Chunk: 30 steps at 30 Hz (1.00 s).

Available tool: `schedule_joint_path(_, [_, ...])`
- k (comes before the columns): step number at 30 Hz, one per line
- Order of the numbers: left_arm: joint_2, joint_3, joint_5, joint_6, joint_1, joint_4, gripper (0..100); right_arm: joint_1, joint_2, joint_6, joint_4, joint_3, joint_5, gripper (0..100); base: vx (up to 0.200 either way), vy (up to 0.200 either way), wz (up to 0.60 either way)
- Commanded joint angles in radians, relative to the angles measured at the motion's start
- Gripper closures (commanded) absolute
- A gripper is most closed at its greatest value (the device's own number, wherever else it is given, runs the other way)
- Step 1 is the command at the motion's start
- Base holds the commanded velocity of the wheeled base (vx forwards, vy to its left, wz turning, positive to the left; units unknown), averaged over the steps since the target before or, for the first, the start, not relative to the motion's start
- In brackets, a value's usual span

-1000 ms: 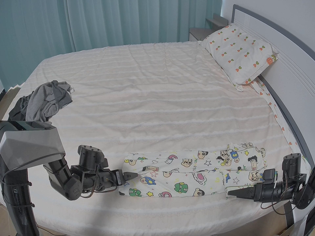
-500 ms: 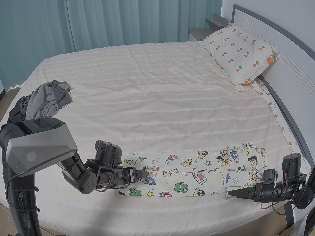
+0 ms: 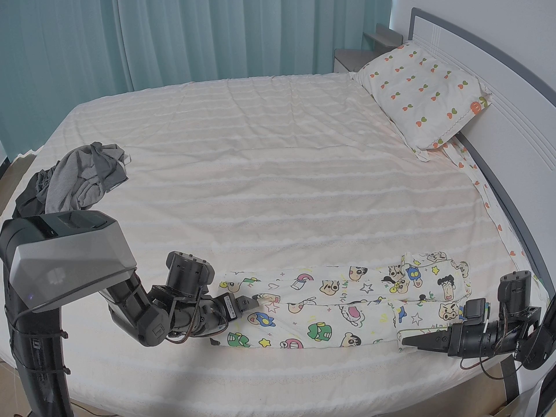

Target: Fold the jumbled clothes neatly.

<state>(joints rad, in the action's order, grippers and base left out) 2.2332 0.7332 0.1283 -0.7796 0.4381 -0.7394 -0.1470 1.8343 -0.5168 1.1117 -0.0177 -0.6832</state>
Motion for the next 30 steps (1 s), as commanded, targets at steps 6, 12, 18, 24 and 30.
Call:
schedule_joint_path(6, [-0.021,-0.003,-0.006,-0.041,0.005,-0.031,0,0.0,0.0,0.0,-0.009,0.016,0.001,0,0.0,0.0,0.0])
schedule_joint_path(12, [0.017,0.014,-0.021,-0.027,0.021,-0.023,0,0.0,-0.001,0.0,-0.009,0.016,0.001,0,0.0,0.0,0.0])
schedule_joint_path(18, [0.063,0.054,-0.072,0.048,0.021,0.012,0,-0.002,-0.001,0.001,-0.009,0.016,0.001,0,0.0,0.0,0.0])
schedule_joint_path(24, [0.08,0.089,-0.088,0.048,0.024,0.034,100,0.0,0.002,0.012,-0.01,0.016,0.001,0,0.0,0.0,0.0])
schedule_joint_path(30, [0.077,0.083,-0.09,0.048,0.036,0.031,100,0.0,0.003,0.014,-0.012,0.016,0.001,0,0.0,0.0,0.0])
